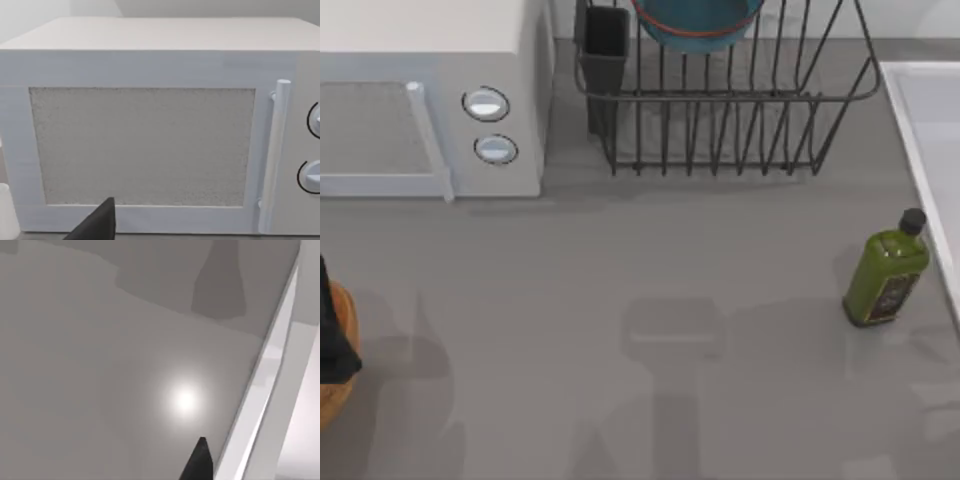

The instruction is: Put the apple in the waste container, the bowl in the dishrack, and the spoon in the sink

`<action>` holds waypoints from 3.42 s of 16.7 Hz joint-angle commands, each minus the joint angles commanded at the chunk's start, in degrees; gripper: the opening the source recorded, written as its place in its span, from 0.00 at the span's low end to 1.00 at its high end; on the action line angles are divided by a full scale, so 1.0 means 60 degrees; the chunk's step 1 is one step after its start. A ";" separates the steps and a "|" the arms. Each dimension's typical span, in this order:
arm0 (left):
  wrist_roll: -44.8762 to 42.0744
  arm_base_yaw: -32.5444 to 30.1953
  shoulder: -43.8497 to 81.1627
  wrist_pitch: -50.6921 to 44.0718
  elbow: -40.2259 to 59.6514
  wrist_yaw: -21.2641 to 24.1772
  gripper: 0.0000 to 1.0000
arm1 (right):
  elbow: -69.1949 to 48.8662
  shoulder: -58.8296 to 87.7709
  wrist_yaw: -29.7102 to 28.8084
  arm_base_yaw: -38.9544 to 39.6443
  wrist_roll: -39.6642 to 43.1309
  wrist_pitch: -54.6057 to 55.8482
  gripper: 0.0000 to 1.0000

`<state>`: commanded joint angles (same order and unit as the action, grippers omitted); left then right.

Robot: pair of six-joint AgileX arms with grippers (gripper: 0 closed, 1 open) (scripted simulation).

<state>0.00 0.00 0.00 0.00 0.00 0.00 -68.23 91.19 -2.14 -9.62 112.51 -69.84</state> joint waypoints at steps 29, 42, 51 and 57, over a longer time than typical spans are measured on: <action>0.0000 0.0000 0.0000 0.0000 0.0000 0.0000 1.00 | -1.5601 1.0788 -0.0003 0.0134 -0.0626 -0.4185 0.00; 0.0000 0.0000 0.0000 0.0000 0.0000 0.0000 1.00 | -1.1981 0.9717 0.0024 0.0192 -0.0592 -0.1776 0.00; 0.0000 0.0000 0.0000 0.0000 0.0000 0.0000 1.00 | -1.1981 0.9717 0.0024 0.0192 -0.0592 -0.1776 0.68; 0.0000 0.0000 0.0000 0.0000 0.0000 0.0000 1.00 | -1.1981 0.9717 0.0024 0.0192 -0.0592 -0.1776 1.00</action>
<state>0.00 0.00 0.00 0.00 0.00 0.00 -140.12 149.49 -1.99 -8.47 108.95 -80.50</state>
